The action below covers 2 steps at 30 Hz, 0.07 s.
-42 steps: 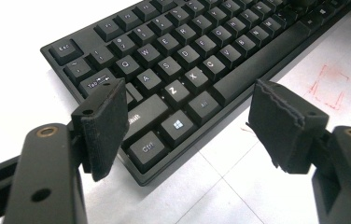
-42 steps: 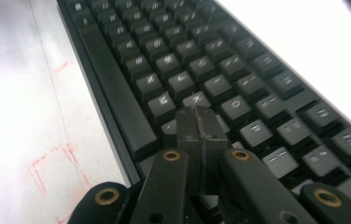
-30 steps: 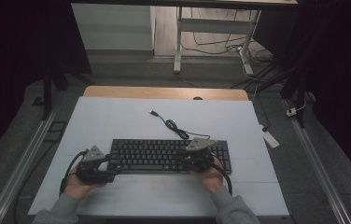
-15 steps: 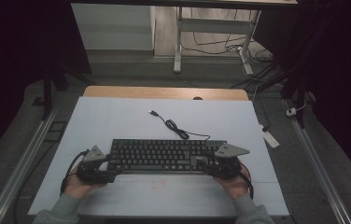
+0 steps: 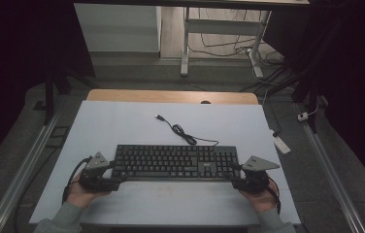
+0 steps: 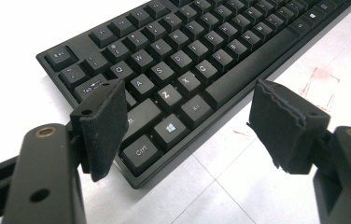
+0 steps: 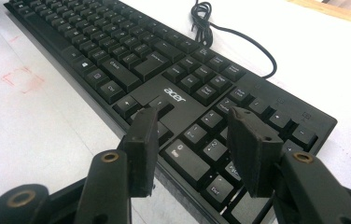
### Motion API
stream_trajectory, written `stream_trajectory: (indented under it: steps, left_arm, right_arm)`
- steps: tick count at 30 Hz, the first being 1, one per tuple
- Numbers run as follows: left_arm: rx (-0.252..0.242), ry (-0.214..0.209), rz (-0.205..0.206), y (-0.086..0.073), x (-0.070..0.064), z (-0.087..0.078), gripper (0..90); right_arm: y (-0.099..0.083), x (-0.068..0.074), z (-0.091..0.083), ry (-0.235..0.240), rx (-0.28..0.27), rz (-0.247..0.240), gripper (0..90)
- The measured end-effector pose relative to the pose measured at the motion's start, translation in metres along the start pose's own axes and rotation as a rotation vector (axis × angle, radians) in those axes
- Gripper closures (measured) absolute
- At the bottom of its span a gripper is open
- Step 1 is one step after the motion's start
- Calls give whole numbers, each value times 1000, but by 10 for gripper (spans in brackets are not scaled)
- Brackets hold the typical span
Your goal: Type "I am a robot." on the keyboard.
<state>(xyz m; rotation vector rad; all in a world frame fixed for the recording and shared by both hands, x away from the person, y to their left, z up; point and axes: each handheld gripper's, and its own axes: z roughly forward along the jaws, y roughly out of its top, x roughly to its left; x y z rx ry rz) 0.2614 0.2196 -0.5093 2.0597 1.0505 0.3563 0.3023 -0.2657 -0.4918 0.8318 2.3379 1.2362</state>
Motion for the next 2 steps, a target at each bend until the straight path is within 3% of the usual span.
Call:
stream_trajectory:
  steps: [2]
  left_arm:
    - [-1,1,1,0,0,0,280]
  right_arm:
    - [1,0,1,2,-5,-6,533]
